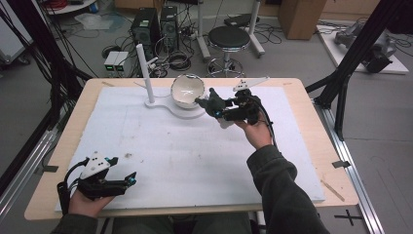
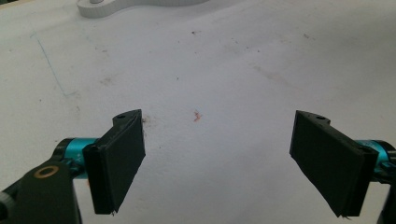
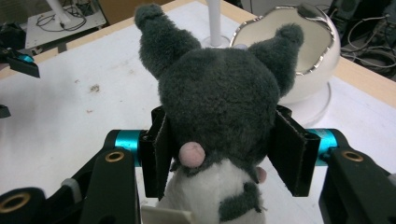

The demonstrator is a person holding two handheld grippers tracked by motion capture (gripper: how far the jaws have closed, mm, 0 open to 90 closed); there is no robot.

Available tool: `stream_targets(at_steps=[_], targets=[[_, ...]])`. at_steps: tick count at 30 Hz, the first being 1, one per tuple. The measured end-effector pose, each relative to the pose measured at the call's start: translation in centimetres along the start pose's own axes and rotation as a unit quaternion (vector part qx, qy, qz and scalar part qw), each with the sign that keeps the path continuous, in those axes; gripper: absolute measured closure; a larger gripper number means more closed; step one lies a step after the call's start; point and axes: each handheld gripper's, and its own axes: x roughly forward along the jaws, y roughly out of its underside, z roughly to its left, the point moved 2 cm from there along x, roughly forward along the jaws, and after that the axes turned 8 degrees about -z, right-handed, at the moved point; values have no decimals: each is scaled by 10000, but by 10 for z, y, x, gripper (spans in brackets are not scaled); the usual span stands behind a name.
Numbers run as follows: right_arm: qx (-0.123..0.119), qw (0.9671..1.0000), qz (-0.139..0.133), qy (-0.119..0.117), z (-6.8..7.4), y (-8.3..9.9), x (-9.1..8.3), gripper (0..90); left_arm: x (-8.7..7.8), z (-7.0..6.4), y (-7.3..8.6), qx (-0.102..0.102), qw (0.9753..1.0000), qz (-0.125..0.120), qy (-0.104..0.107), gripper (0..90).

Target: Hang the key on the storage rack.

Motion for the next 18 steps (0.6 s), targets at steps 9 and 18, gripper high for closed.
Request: stream_targets(at_steps=[9,18], targets=[[-81,9999,-13,-112,4,-11,11,450,1,-1,0,-3,10000,-12,0,183],[-141,9997,-52,-202,9,-24,21,450,4,0,-1,-1,10000,-2,30,183]])
